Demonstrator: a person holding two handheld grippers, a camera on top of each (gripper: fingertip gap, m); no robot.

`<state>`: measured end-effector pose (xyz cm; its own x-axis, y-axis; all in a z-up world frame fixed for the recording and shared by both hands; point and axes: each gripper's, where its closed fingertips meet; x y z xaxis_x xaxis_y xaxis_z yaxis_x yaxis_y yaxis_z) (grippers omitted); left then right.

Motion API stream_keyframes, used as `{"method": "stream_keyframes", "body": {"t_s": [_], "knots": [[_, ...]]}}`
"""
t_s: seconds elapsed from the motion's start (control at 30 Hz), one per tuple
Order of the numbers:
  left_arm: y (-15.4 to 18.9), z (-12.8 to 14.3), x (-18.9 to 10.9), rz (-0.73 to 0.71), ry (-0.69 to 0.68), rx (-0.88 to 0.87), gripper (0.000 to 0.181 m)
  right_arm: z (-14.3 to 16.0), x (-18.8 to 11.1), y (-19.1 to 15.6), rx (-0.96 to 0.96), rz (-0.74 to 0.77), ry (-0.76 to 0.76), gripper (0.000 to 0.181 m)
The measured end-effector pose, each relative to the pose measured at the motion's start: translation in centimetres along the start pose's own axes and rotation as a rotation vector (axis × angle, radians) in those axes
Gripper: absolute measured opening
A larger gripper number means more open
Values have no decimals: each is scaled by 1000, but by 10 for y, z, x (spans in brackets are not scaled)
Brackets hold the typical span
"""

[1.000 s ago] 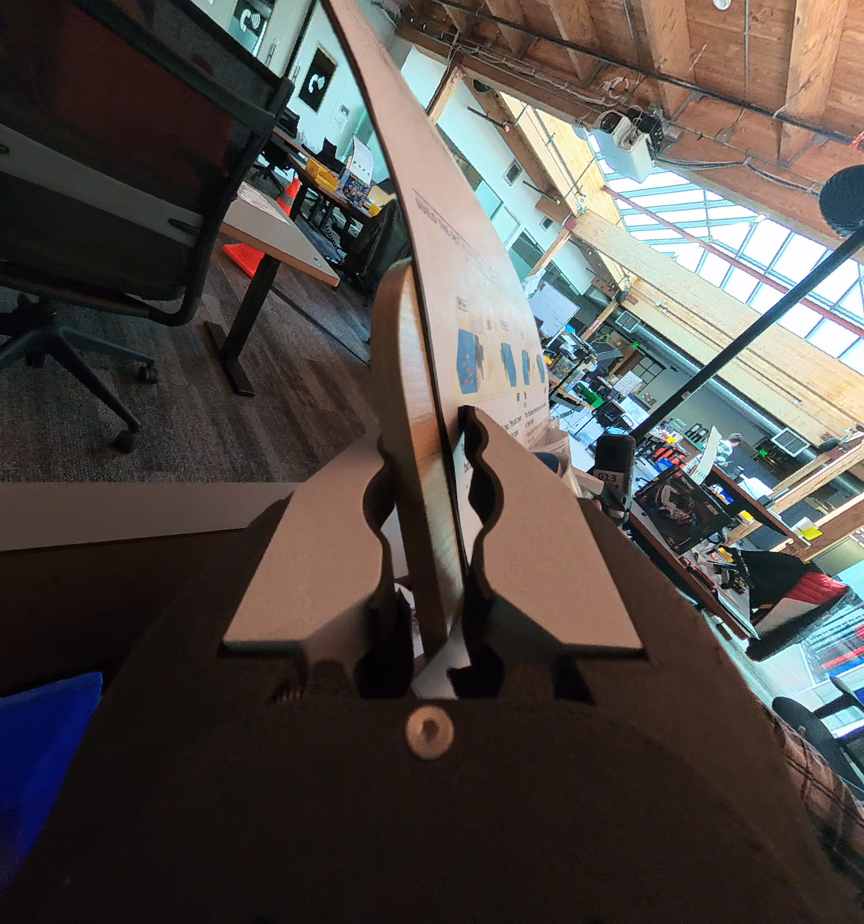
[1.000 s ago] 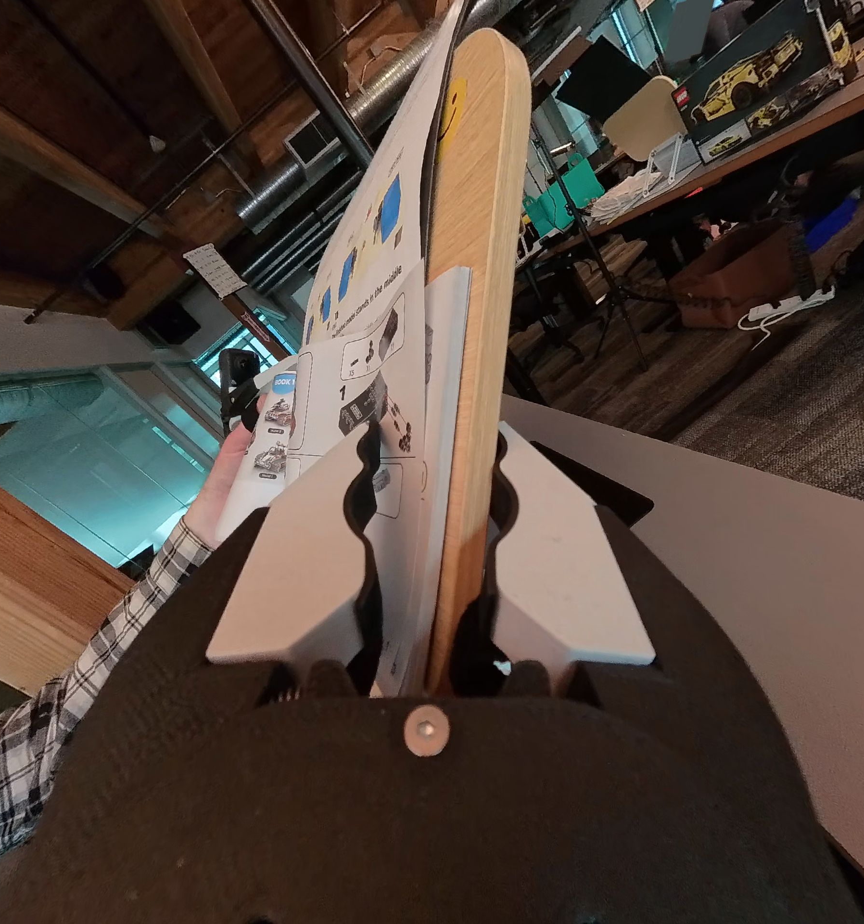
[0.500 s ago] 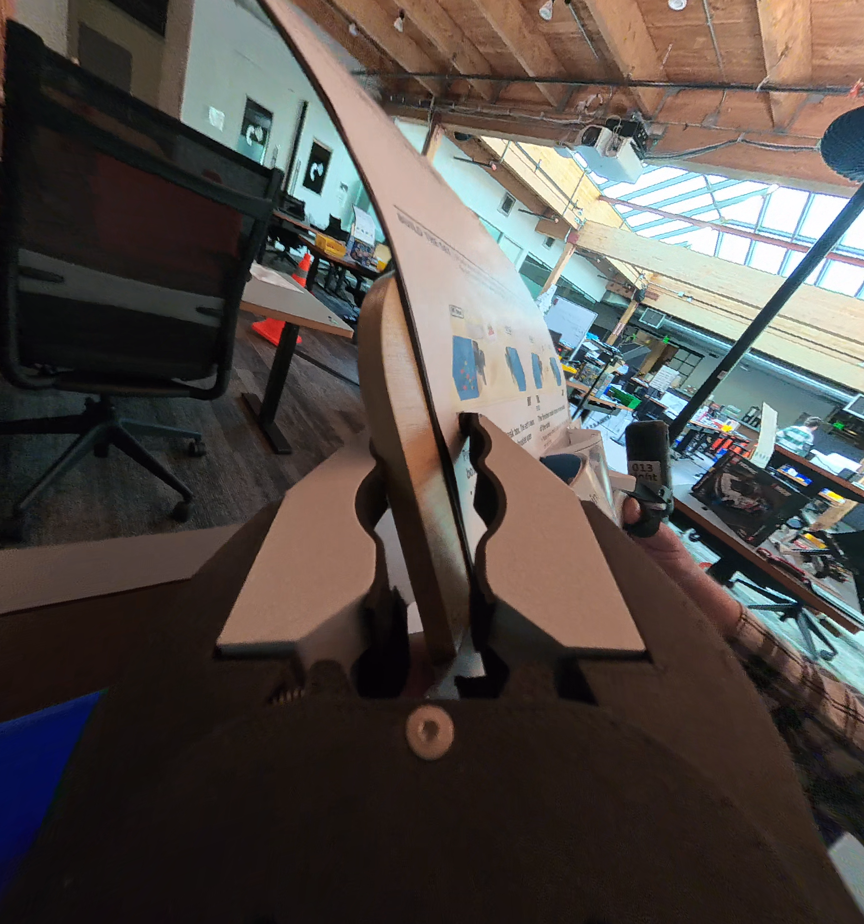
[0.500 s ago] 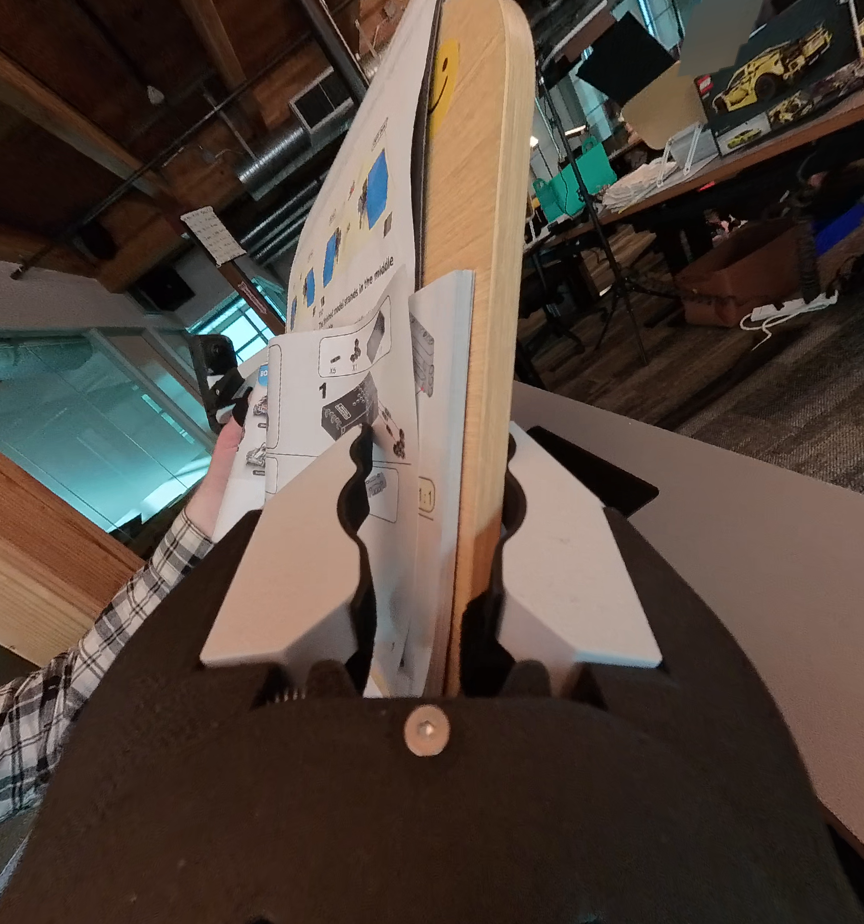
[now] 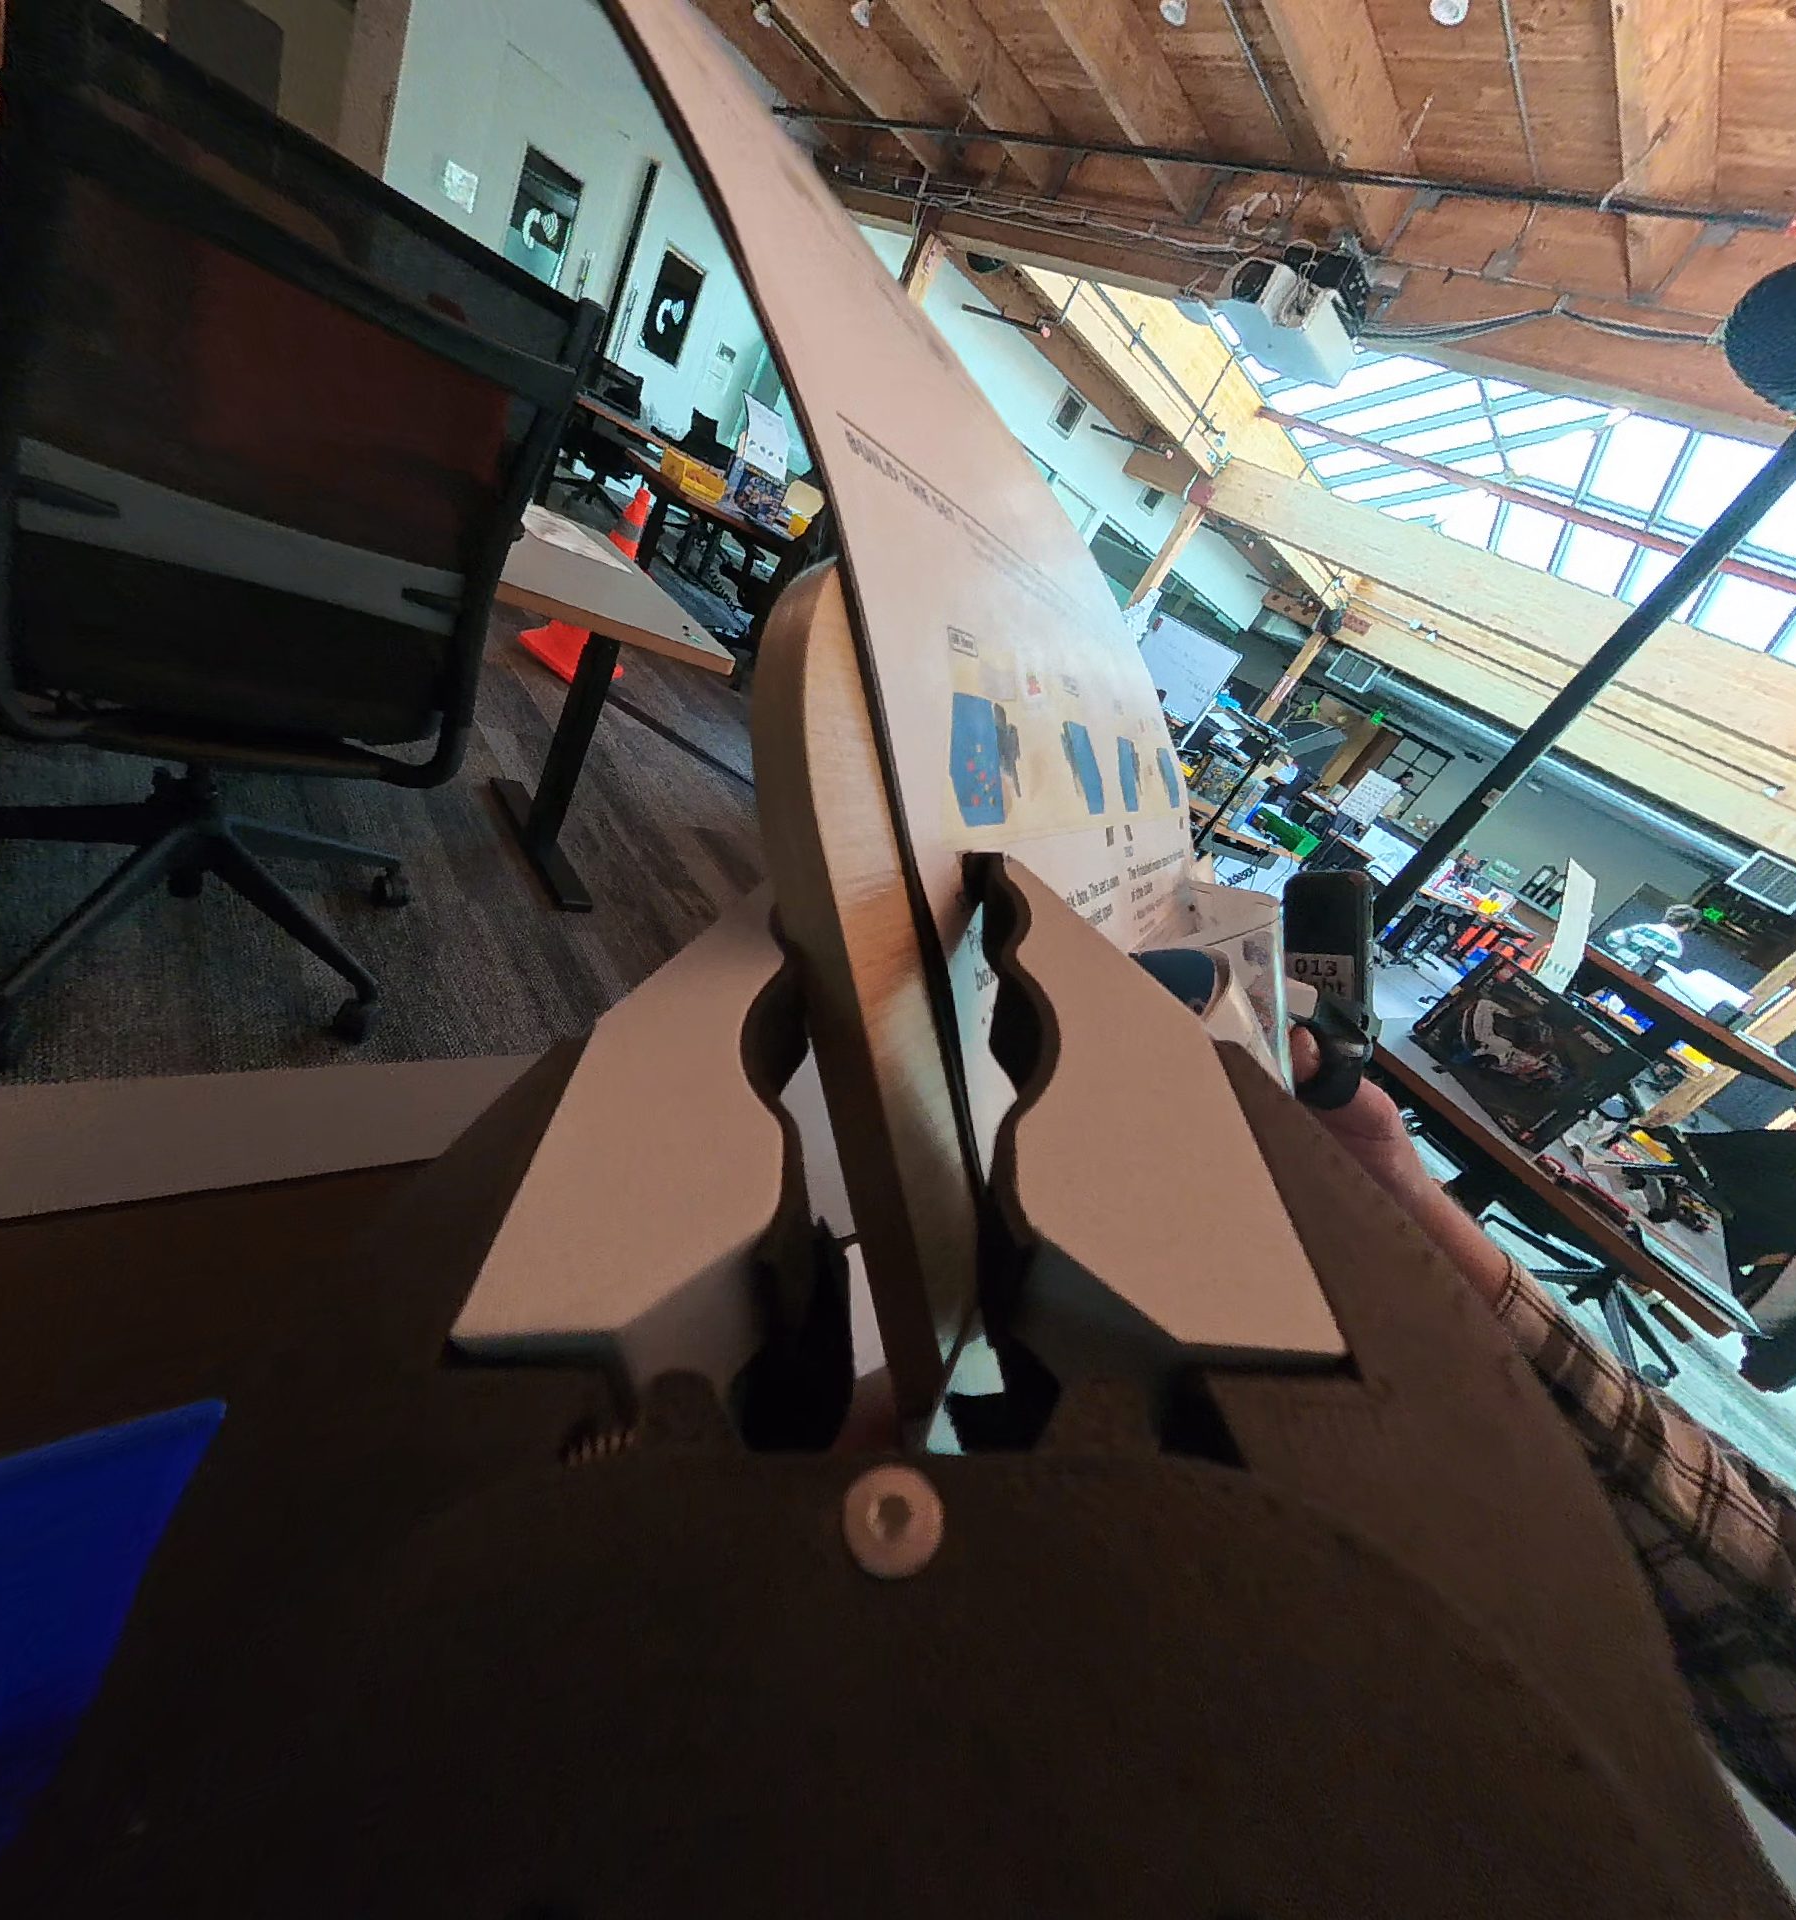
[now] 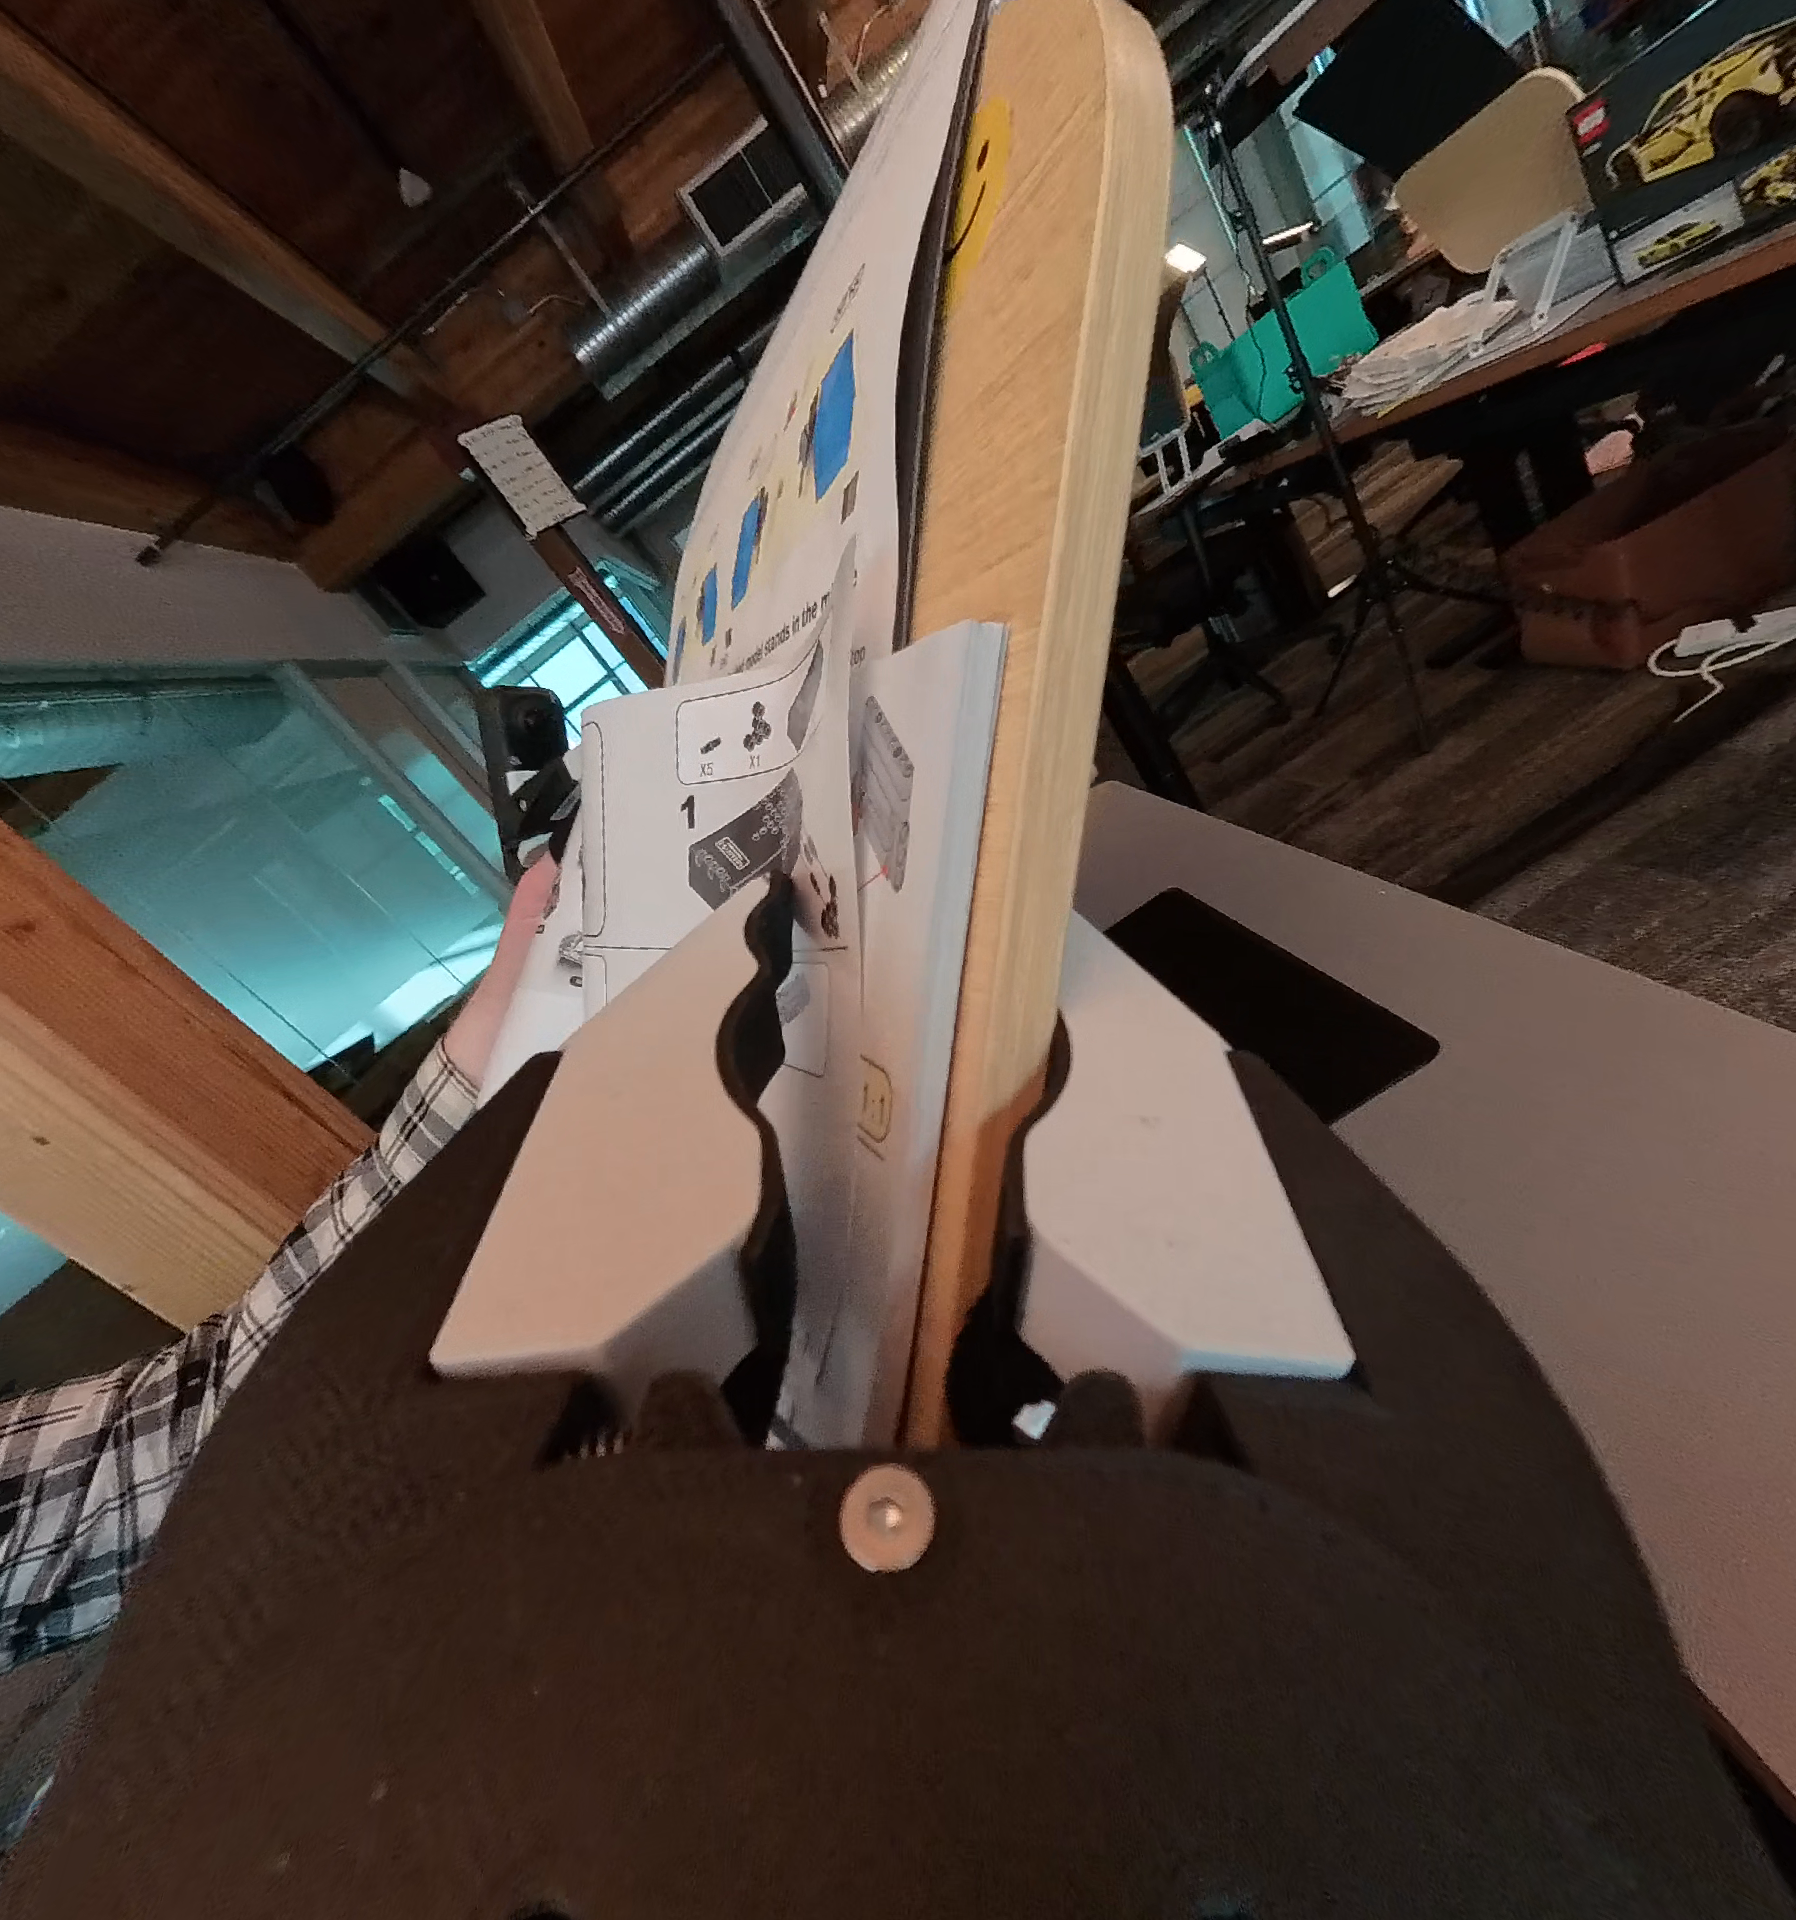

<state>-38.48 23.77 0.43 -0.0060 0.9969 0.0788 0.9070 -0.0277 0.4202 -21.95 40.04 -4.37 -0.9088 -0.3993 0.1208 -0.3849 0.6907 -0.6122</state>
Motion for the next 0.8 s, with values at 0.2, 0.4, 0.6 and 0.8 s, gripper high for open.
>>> {"method": "stream_keyframes", "body": {"t_s": [0.2,0.4,0.6,0.8], "knots": [[-4,1,4,2,2,-78,28,-4,0,0,27,-17,9,37],[-7,-1,7,23,-16,-55,30,-2,0,-5,31,-15,22,34],[-8,-2,11,82,-44,32,34,14,-8,-27,18,-20,69,27],[-12,-3,20,95,-100,105,39,29,-14,-50,5,4,132,22]]}}
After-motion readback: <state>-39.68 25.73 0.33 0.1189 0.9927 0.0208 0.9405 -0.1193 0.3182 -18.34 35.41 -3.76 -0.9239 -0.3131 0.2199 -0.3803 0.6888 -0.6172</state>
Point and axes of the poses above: each gripper's, where its closed fingertips meet, x out along the fingers, z out of its underside, y = z × x across the jaws, and after that the axes turned 3 degrees about x, right-handed
